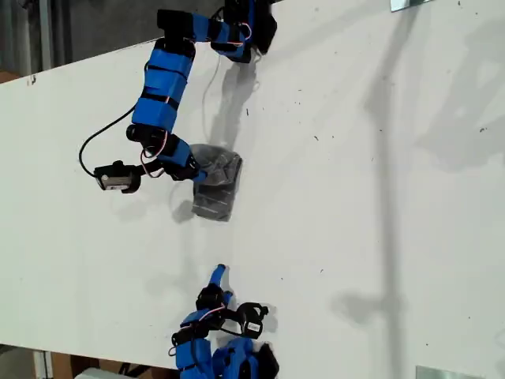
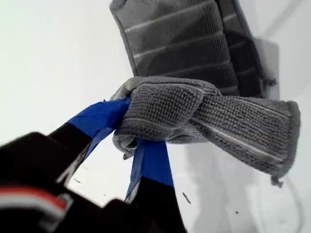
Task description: Grasp corners of a square towel and fold twice.
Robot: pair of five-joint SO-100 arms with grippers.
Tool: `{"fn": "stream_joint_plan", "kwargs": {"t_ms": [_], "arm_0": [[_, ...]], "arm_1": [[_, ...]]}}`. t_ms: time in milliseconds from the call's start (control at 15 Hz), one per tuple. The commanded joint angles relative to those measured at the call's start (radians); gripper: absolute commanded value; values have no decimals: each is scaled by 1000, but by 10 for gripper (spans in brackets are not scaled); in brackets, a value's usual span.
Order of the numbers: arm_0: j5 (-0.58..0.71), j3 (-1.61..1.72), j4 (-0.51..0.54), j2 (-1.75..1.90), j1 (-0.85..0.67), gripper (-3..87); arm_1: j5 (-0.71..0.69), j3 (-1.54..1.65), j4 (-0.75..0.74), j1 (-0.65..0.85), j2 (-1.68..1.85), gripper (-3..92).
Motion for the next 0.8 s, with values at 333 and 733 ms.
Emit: {"fn": "stream_joint_plan", "kwargs": {"t_ms": [333, 733], "arm_0": [[-12, -12, -12, -17, -25, 345], [-11, -23, -11, -34, -25, 346]], "arm_1": [[-135, -71, -135, 3, -75, -1], [-195, -95, -172, 3, -66, 269]]}}
